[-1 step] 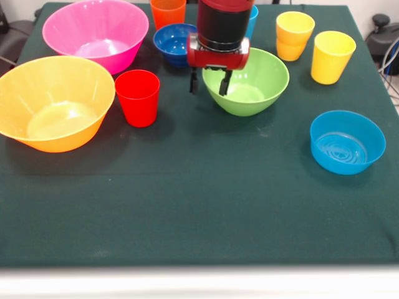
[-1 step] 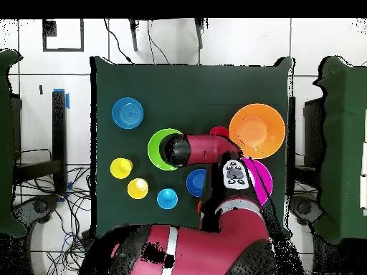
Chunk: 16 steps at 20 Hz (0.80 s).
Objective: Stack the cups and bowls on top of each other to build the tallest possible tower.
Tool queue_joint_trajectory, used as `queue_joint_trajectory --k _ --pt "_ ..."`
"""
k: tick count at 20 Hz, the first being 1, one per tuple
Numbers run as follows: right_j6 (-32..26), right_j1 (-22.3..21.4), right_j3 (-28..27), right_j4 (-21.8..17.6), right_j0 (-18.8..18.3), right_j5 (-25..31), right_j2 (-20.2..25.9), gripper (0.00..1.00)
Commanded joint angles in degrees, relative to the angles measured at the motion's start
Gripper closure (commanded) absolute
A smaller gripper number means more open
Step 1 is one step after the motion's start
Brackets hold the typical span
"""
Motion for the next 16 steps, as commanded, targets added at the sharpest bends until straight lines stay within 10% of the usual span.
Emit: queue_joint_trajectory --k 1,8,9,16 --pt "2.3 3.9 -4.2 -3.7 1.9 -4.7 3.2 0.0" --pt "2.4 4.8 -4.1 -3.5 2.0 -4.9 2.8 0.0" --pt "2.3 4.7 -3.9 -3.3 2.2 -4.4 2.5 1.0" --pt "3.1 4.3 -3.7 -2.7 2.5 -3.5 1.5 1.0"
